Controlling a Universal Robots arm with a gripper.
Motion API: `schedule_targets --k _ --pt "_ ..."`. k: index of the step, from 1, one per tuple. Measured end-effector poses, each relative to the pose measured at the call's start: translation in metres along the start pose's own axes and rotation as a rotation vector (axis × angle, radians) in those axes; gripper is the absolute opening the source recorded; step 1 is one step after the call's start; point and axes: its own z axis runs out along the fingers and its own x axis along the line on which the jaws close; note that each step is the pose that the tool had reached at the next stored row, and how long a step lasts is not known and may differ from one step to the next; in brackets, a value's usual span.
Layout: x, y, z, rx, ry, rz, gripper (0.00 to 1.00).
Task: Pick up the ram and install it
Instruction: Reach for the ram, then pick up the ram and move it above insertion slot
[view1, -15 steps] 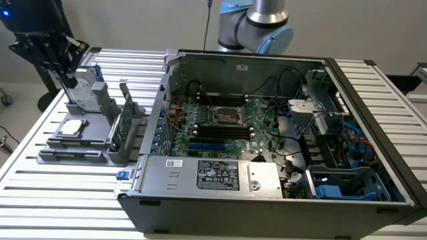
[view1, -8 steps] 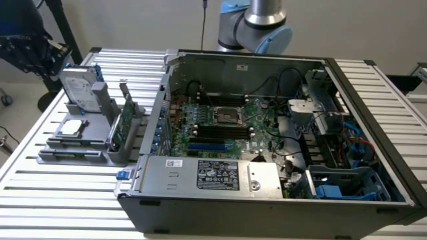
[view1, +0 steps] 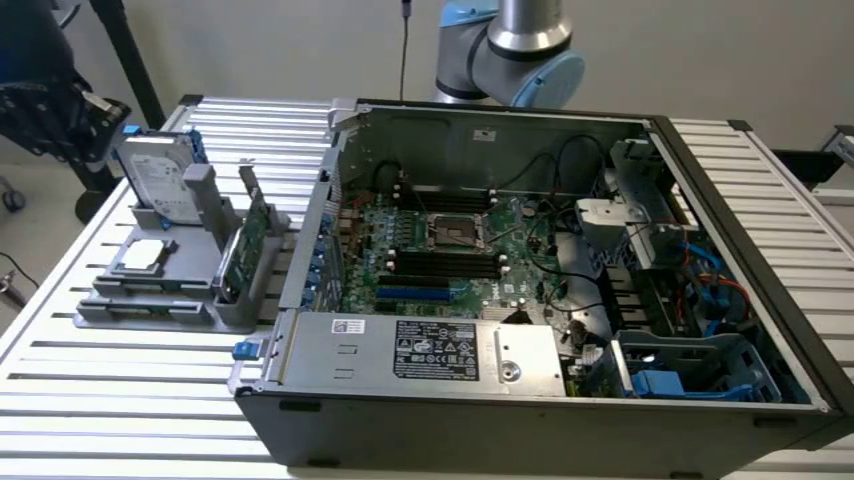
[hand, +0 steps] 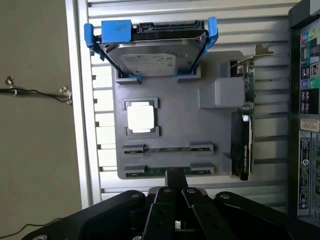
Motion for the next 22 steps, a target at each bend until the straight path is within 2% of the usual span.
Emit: schedule_targets --k 13,22 --pt "-0.002 -0.0127 0.0048 0.0007 0.0024 -0.043 0.11" --pt "-0.002 -0.013 0.0051 0.0006 0.0023 -0.043 0.11"
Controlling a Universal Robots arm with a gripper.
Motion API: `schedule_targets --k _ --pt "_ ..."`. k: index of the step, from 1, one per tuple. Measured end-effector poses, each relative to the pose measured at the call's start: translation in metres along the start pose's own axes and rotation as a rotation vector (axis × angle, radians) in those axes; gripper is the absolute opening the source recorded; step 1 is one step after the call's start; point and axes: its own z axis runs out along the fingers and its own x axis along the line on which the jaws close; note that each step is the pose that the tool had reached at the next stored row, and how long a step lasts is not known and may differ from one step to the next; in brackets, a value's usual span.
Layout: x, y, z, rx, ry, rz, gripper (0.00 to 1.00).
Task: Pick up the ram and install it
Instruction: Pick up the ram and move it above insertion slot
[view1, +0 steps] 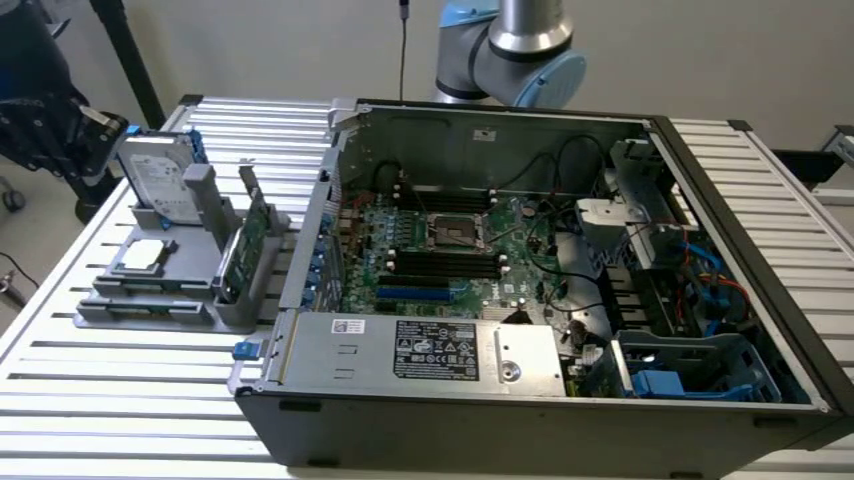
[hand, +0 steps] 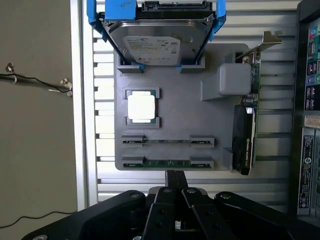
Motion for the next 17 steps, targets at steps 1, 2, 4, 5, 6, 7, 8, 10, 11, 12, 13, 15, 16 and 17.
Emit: schedule_targets --k 1,2,4,5,6,7,8,10,11,12,13,15,16,17 --pt "0.0 0.0 0.0 0.0 0.0 0.0 0.11" --pt "0.0 0.0 0.0 0.0 0.0 0.0 0.11" --pt "0.0 0.0 0.0 0.0 0.0 0.0 0.11" --pt "0.0 0.0 0.0 0.0 0.0 0.0 0.11" --pt "0.0 0.0 0.0 0.0 0.0 0.0 0.11" --pt "0.0 0.0 0.0 0.0001 0.0 0.0 0.11" --pt "0.0 -0.0005 0.0 0.0002 0.0002 -0.001 0.11" --pt "0.0 -0.0006 0.0002 0.0003 0.0004 -0.019 0.11" --pt "0.0 -0.0006 0.0004 0.0005 0.0007 -0.035 0.11" --pt "0.0 -0.0006 0.0006 0.0008 0.0012 -0.053 0.11" --pt "0.0 -0.0006 0.001 0.001 0.0016 -0.073 0.11" --pt "0.0 -0.0006 0.0019 0.0014 0.0024 -0.109 0.11" --pt "0.0 -0.0006 0.0023 0.0017 0.0028 -0.127 0.11" --pt "0.0 -0.0006 0.0027 0.0018 0.0031 -0.145 0.11"
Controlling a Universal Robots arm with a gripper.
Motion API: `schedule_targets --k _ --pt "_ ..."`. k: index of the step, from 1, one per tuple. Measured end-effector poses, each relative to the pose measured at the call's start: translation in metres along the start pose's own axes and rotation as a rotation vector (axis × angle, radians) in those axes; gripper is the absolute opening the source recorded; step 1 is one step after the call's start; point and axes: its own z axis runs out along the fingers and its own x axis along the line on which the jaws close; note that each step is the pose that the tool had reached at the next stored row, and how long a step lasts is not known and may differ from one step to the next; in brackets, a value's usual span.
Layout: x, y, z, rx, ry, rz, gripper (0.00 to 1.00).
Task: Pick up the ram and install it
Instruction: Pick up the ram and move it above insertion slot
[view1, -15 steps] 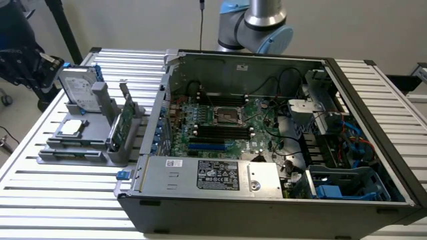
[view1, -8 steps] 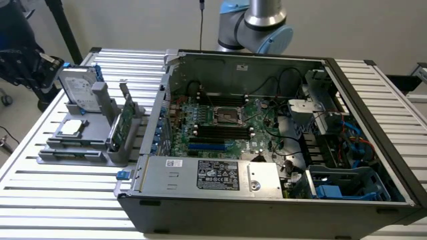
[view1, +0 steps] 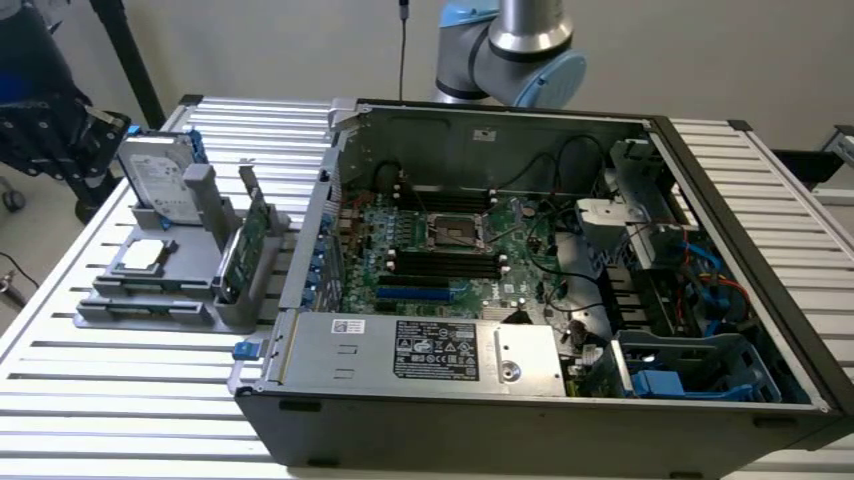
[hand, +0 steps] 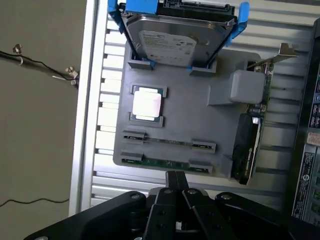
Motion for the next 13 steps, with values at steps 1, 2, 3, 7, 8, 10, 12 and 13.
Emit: schedule_targets --k 1,2,3,7,8,10,12,13 --pt "0.0 0.0 0.0004 0.0003 0.0005 -0.018 0.11" --pt "0.0 0.0 0.0008 0.0005 0.0008 -0.037 0.11" --pt "0.0 0.0 0.0013 0.0007 0.0012 -0.056 0.11" --pt "0.0 -0.0001 0.0029 0.0017 0.0029 -0.128 0.11" --pt "-0.0001 -0.0001 0.0033 0.0019 0.0032 -0.146 0.11" --pt "-0.0001 -0.0001 0.0041 0.0024 0.004 -0.182 0.11" --pt "-0.0001 -0.0001 0.005 0.0028 0.0047 -0.218 0.11" --pt "-0.0001 -0.0002 0.0054 0.0031 0.0051 -0.237 0.11"
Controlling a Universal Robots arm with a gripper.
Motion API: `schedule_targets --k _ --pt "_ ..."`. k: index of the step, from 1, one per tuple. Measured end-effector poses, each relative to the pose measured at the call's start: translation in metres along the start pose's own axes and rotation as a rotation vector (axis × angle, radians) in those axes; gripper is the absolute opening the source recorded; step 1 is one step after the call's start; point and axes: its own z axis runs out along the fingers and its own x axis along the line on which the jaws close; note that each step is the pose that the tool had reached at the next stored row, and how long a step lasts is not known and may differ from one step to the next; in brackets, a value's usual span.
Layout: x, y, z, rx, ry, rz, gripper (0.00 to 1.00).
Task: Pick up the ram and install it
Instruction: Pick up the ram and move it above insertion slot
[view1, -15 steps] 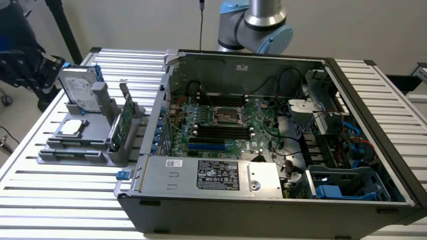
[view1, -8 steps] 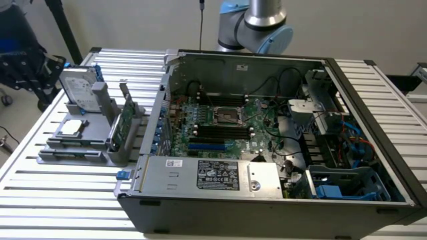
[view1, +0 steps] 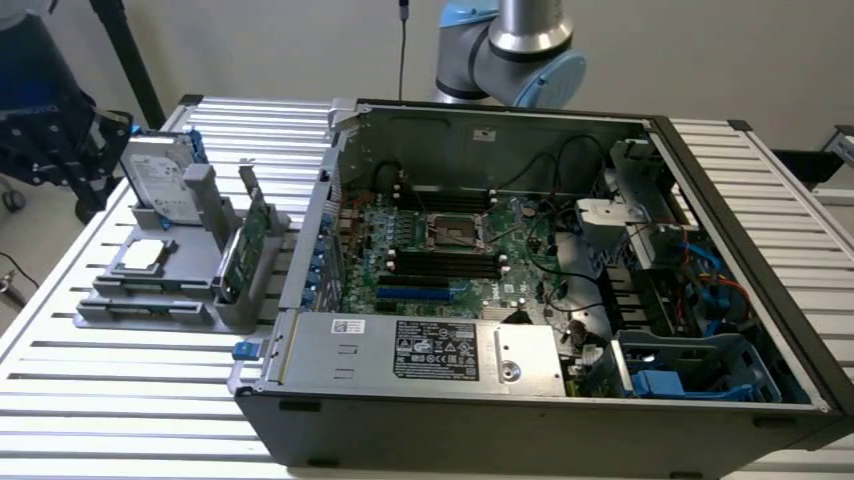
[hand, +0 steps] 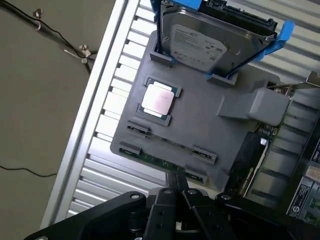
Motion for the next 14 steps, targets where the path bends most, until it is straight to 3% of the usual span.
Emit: schedule_targets --k 14 --pt "-0.0001 -0.0001 0.006 0.0033 0.0055 -0.254 0.11"
